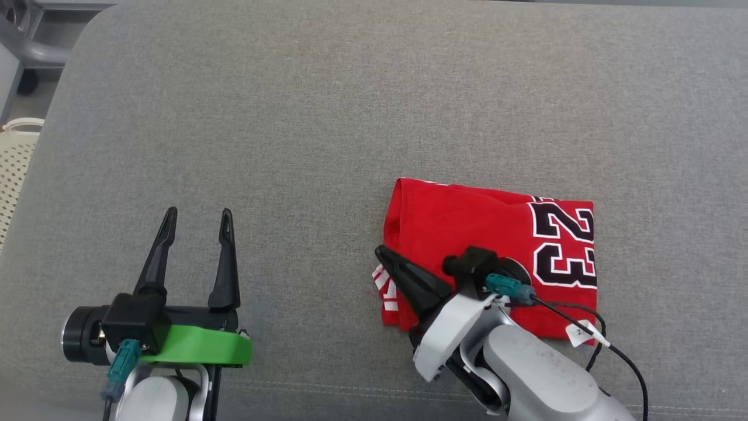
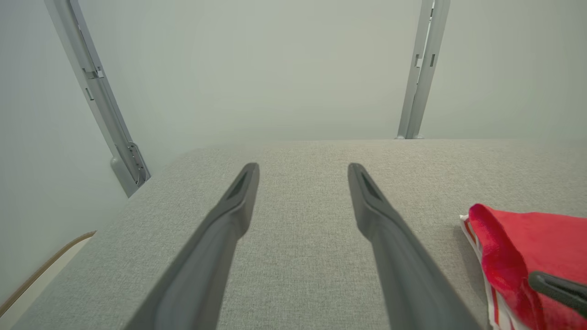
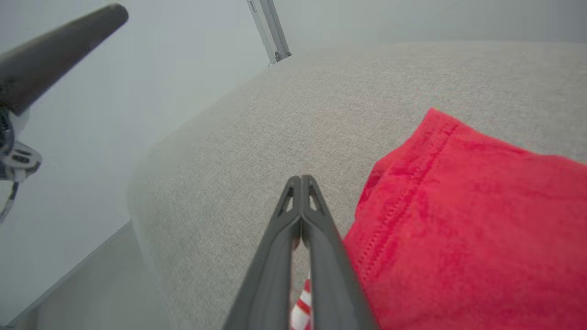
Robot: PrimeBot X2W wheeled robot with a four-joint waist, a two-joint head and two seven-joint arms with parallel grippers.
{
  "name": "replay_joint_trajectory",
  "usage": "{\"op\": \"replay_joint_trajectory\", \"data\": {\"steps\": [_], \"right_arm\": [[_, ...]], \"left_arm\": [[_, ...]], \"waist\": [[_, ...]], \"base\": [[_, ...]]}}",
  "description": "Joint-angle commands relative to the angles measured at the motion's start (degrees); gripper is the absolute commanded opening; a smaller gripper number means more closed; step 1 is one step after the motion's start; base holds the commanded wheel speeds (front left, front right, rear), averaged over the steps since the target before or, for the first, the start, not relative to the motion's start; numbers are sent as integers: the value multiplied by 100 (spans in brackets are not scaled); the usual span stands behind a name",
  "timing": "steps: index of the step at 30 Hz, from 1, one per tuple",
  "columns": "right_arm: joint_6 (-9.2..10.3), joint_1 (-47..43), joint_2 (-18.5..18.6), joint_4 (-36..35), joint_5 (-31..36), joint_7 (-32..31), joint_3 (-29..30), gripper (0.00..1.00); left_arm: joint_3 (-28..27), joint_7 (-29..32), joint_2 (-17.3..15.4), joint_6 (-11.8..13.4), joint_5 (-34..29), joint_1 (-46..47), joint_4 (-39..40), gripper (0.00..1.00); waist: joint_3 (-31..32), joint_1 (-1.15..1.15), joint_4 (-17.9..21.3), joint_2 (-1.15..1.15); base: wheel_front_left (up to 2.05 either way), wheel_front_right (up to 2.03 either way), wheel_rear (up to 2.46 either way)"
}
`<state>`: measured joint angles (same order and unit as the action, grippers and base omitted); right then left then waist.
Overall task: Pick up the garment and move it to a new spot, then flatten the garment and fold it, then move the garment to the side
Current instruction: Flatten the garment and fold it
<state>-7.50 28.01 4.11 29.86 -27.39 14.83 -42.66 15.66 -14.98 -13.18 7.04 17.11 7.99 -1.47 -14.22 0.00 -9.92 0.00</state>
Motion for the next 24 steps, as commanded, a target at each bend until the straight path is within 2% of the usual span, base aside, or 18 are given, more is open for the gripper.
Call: {"op": "replay_joint_trajectory", "data": {"steps": [1,5,6,12,13,14,15,16,24], "right_arm": [[2,-162,47,-146,-67,30,147,0],[3,-424,205,-626,-1,25,870,0],[3,-424,205,-626,-1,25,870,0],[2,-960,336,-1326,381,24,2201,0],[2,-1052,350,-1411,487,22,2397,7],[2,-1117,363,-1531,595,22,2585,38],[2,-1192,364,-1637,685,21,2759,82],[2,-1273,373,-1732,813,21,2912,100],[2,-1822,468,-2516,1399,-260,3607,100]], "left_arm": [[-31,-24,-15,-16,-32,-33,30,100],[-64,-21,-51,-29,-75,-72,72,100],[-64,-21,-51,-29,-75,-72,72,100],[-93,-21,-129,-12,-94,-129,105,100],[-90,-19,-144,-12,-96,-139,110,100],[-94,-11,-157,-10,-93,-150,119,100],[-87,5,-174,-4,-96,-161,129,100],[-98,13,-188,11,-99,-174,140,100],[-78,141,-276,67,-66,-383,233,100]], "waist": [[101,0,108,0],[223,0,257,0],[223,0,257,0],[389,0,490,0],[417,0,527,0],[442,0,564,0],[466,0,594,0],[487,0,629,0],[687,0,829,0]], "base": [[0,0,0],[0,0,0],[0,0,0],[0,0,0],[0,0,0],[0,0,0],[0,0,0],[0,0,0],[0,0,0]]}}
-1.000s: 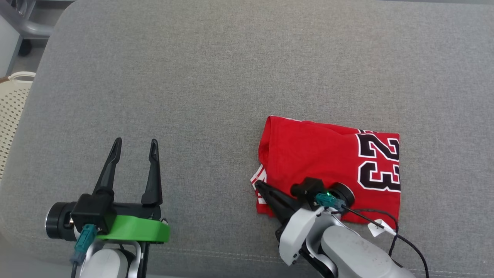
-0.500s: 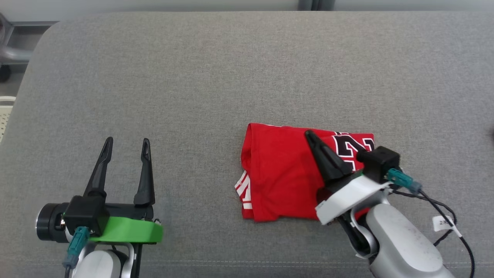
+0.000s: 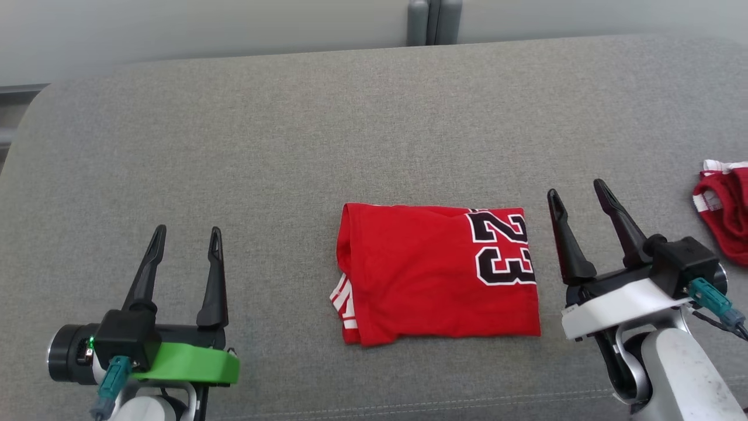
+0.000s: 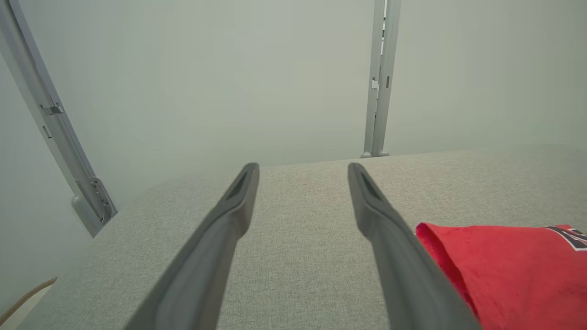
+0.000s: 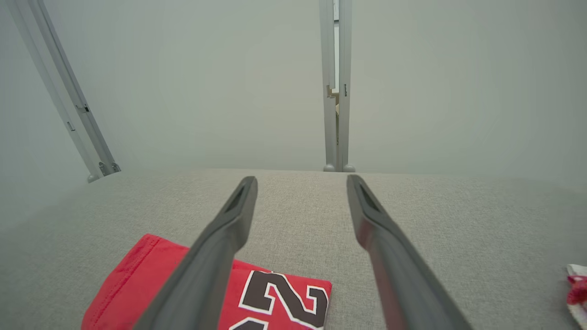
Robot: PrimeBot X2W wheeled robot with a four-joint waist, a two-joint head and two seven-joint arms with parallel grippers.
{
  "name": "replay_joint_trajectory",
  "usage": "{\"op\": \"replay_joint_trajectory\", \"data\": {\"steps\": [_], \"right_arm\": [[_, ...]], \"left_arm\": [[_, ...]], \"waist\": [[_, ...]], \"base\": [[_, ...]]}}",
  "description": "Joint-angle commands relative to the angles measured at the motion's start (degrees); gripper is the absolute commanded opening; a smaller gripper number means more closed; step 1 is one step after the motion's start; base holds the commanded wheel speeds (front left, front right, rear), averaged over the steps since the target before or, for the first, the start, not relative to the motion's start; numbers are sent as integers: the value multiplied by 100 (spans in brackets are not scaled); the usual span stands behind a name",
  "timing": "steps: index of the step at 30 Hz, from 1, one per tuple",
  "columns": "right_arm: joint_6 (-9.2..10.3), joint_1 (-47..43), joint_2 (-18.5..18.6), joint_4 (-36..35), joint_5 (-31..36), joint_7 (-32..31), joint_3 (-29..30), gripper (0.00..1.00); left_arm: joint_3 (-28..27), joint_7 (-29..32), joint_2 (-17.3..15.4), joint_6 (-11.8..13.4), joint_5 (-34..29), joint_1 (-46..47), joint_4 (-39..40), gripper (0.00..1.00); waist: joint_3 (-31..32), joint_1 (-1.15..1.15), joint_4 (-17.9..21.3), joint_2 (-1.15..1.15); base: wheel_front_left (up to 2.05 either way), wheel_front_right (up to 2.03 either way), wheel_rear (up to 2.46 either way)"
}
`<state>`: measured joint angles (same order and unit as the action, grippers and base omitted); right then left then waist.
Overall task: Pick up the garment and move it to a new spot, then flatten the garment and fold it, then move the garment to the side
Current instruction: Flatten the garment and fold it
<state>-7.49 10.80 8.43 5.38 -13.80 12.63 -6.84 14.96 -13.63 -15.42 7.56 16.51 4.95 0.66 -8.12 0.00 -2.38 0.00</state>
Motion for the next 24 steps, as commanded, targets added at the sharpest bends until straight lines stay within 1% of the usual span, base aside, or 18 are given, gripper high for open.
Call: {"op": "replay_joint_trajectory", "data": {"steps": [1,7,13,18,24], "right_arm": [[1,-175,38,-184,56,-95,67,100],[1,-640,62,-756,168,-444,394,100],[1,-1126,0,-1158,239,-679,635,100],[1,-1413,-106,-1375,258,-786,779,100],[1,-1554,-158,-1518,270,-893,862,100]], "left_arm": [[-10,22,-52,14,28,-110,15,100],[-46,19,-81,77,101,-326,39,100],[-10,31,-86,103,126,-464,57,100],[-49,38,-112,160,163,-557,48,100],[-64,59,-141,187,194,-578,39,100]], "waist": [[96,0,94,0],[242,0,168,0],[363,0,120,0],[447,0,115,0],[485,0,107,0]], "base": [[0,0,0],[0,0,0],[0,0,0],[0,0,0],[0,0,0]]}}
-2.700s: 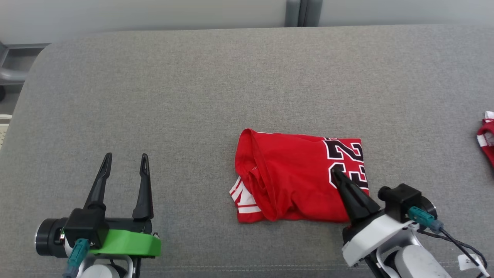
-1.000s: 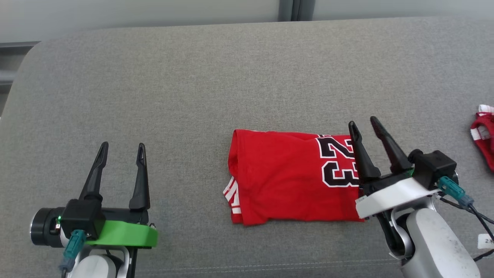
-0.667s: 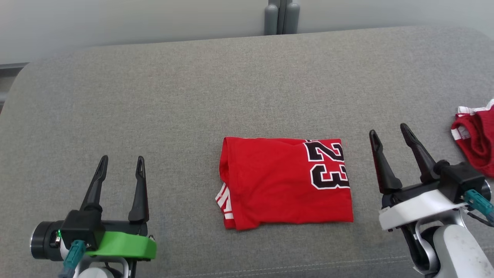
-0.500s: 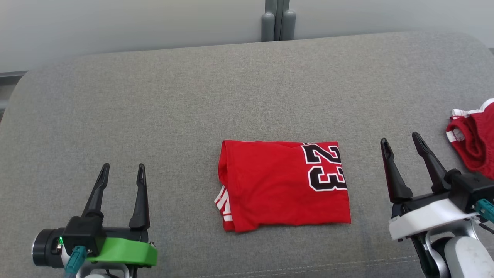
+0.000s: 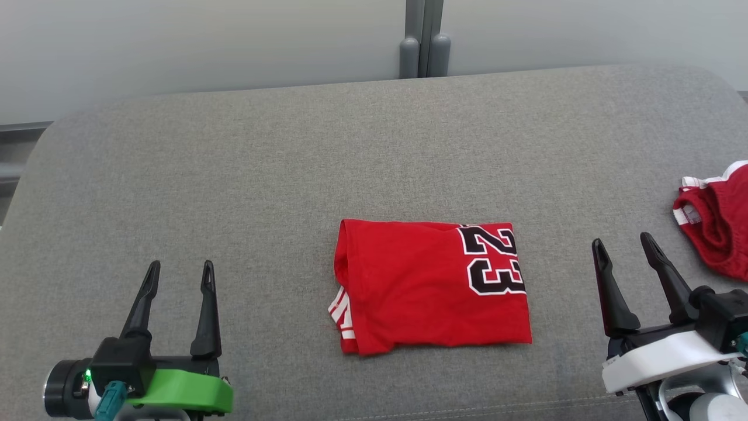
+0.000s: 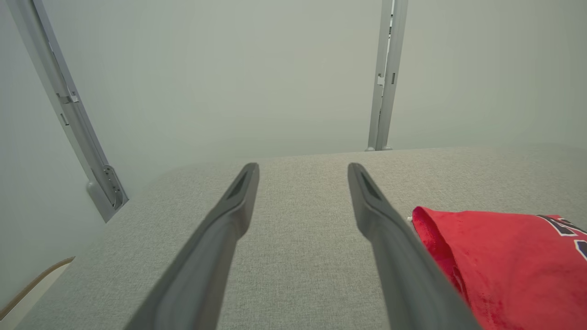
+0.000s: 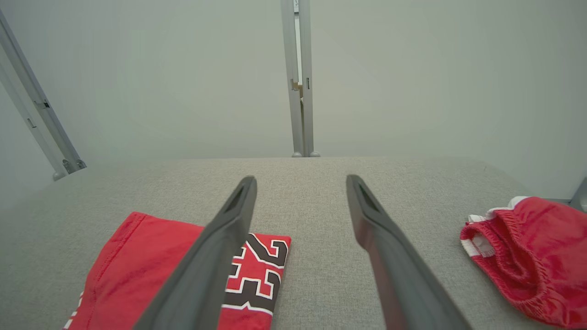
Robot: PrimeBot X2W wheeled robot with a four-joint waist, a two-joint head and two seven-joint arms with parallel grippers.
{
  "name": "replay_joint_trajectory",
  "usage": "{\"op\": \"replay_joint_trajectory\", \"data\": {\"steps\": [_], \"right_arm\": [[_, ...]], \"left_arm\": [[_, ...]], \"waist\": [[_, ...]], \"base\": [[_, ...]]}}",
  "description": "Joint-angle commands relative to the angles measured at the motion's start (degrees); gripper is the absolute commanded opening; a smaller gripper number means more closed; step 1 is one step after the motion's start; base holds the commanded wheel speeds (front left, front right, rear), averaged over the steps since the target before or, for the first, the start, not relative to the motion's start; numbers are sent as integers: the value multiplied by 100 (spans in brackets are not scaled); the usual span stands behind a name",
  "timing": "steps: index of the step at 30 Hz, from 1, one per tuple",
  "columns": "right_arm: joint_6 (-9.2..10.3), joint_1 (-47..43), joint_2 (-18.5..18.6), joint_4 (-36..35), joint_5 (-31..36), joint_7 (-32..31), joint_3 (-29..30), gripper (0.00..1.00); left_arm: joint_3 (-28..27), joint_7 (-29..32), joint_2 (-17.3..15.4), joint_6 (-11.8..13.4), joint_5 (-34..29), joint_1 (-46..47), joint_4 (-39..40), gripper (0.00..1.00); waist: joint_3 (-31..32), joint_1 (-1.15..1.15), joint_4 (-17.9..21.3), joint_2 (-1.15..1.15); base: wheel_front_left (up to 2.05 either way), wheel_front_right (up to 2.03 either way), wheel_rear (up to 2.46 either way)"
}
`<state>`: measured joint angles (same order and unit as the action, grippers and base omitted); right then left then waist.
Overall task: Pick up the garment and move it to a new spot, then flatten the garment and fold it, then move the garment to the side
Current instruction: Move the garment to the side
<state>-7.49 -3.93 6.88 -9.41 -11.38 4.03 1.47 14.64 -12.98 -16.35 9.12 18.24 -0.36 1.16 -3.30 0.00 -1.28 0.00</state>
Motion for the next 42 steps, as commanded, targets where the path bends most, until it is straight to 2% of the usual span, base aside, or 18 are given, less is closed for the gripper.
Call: {"op": "replay_joint_trajectory", "data": {"steps": [1,7,12,17,27,36,37,38,42], "right_arm": [[1,-82,-6,-49,32,-34,41,100],[1,-87,-3,-65,28,-66,9,100],[1,-40,88,188,-103,-83,-72,100],[1,139,289,776,-136,-21,-293,100],[1,579,523,2148,-348,173,-347,100],[1,1126,557,3155,-636,229,-660,100],[0,1158,542,3212,-691,241,-717,32],[-1,1193,537,3264,-737,254,-750,0],[1,1233,619,3294,-831,419,-781,0]], "left_arm": [[-28,0,-47,31,25,-39,-12,100],[20,19,-46,38,23,36,14,100],[90,7,4,0,28,156,50,100],[140,-43,69,-7,8,272,-10,100],[195,-180,265,-78,10,491,-151,100],[203,-229,443,-215,-75,763,-303,100],[212,-231,458,-246,-84,795,-316,100],[219,-230,469,-258,-96,826,-330,100],[196,-225,512,-303,-170,895,-306,100]], "waist": [[4,0,-8,0],[-27,0,-78,0],[-150,0,-312,0],[-318,0,-635,0],[-737,0,-1243,0],[-1127,0,-1391,0],[-1144,0,-1398,0],[-1153,0,-1400,0],[-1142,0,-1361,0]], "base": [[0,0,0],[0,0,0],[0,0,0],[0,0,0],[0,0,0],[0,0,0],[0,0,0],[0,0,0],[0,0,0]]}}
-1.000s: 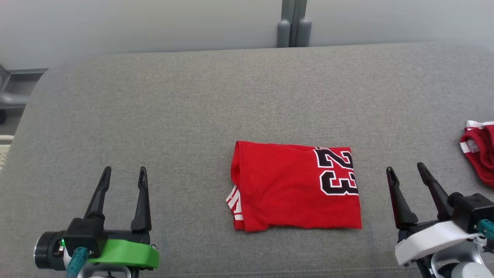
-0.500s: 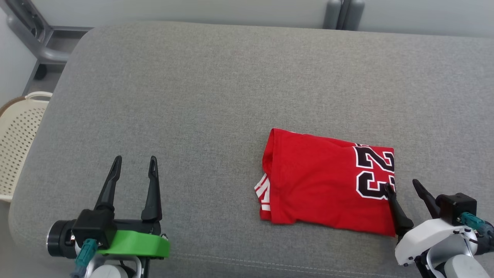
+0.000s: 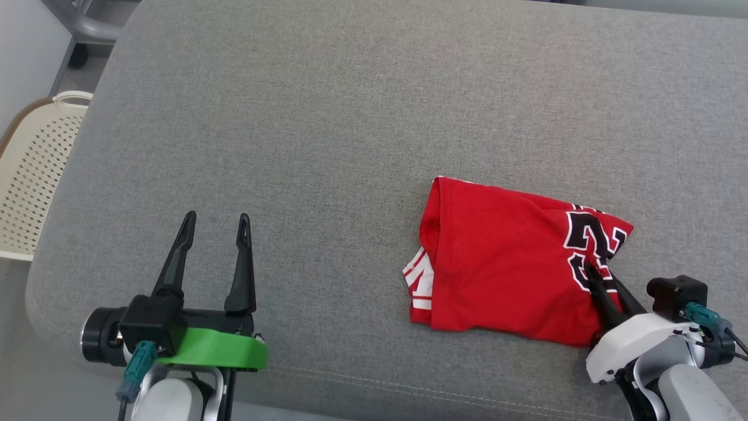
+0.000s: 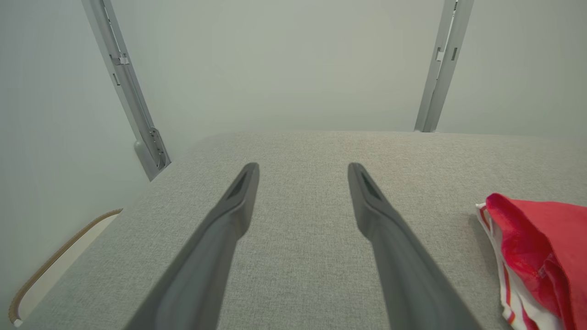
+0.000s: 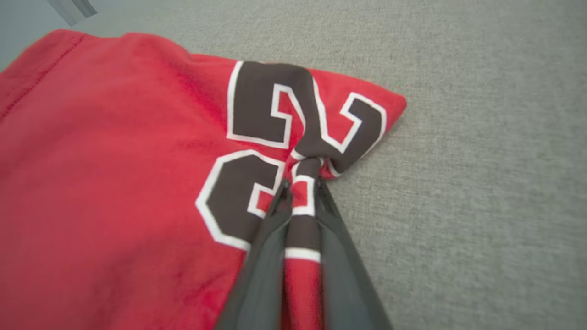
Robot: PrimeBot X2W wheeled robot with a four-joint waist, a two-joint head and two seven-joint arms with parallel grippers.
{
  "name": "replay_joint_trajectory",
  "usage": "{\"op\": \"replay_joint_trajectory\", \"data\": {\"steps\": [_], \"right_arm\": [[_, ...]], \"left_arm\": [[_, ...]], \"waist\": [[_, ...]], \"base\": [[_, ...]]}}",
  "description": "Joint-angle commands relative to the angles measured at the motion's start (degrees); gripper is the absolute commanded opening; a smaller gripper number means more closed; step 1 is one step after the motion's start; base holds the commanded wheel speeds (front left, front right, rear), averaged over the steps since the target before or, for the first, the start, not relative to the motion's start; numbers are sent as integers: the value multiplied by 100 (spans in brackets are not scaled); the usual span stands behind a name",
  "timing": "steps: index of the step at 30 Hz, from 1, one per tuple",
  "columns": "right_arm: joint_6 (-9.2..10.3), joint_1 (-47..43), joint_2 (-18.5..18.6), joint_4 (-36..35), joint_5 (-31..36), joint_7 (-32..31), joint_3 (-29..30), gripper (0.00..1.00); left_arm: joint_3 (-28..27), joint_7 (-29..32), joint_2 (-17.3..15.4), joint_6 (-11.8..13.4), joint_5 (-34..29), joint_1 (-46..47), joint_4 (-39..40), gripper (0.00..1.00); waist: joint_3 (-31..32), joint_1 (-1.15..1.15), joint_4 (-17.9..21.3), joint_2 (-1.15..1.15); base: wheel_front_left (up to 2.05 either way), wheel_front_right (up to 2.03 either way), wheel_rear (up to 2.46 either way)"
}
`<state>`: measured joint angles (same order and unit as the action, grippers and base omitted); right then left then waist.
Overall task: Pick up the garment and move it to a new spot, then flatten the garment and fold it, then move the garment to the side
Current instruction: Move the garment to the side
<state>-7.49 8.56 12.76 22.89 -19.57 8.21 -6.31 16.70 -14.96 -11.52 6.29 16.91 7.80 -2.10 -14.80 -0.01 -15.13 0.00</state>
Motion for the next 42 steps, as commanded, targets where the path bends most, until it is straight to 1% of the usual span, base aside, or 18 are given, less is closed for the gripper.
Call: {"op": "replay_joint_trajectory", "data": {"steps": [1,4,8,11,15,18,22,27,31,34,38,42], "right_arm": [[2,-3,55,16,-7,68,23,0],[6,14,104,-111,77,187,83,0],[5,-32,140,-503,292,347,148,0],[5,-119,176,-883,511,364,172,0],[5,-208,221,-1353,784,416,338,0],[5,-272,184,-1576,914,468,498,0],[4,-327,132,-1743,1078,508,722,0],[5,-143,136,-1809,1195,574,852,0],[4,129,277,-1749,1182,617,858,0],[5,406,467,-1712,1170,633,800,0],[5,877,678,-1686,1154,657,706,0],[5,1447,967,-1334,1018,660,552,0]], "left_arm": [[-22,-27,38,-37,-49,90,32,100],[-42,-27,56,-61,-71,88,56,100],[-63,-28,61,-113,-138,85,111,100],[-80,-27,5,-139,-190,120,159,100],[18,-23,-103,-245,-287,283,197,100],[93,53,-180,-303,-372,429,241,100],[141,180,-312,-359,-469,590,334,100],[209,427,-417,-391,-532,739,527,100],[360,588,-458,-498,-632,1001,660,100],[483,689,-450,-560,-707,1202,718,100],[600,792,-481,-641,-788,1432,774,100],[689,825,-452,-715,-821,1616,747,100]], "waist": [[10,1,57,0],[9,1,164,0],[-41,1,515,0],[-124,1,909,0],[-249,1,1483,0],[-325,1,1916,0],[-435,1,2452,0],[-589,1,3047,0],[-790,1,3279,0],[-942,1,3385,0],[-1140,1,3458,0],[-1255,1,3460,0]], "base": [[0,0,0],[0,0,0],[0,0,0],[0,0,0],[0,0,0],[0,0,0],[0,0,0],[0,0,0],[0,0,0],[0,0,0],[0,0,0],[0,0,0]]}}
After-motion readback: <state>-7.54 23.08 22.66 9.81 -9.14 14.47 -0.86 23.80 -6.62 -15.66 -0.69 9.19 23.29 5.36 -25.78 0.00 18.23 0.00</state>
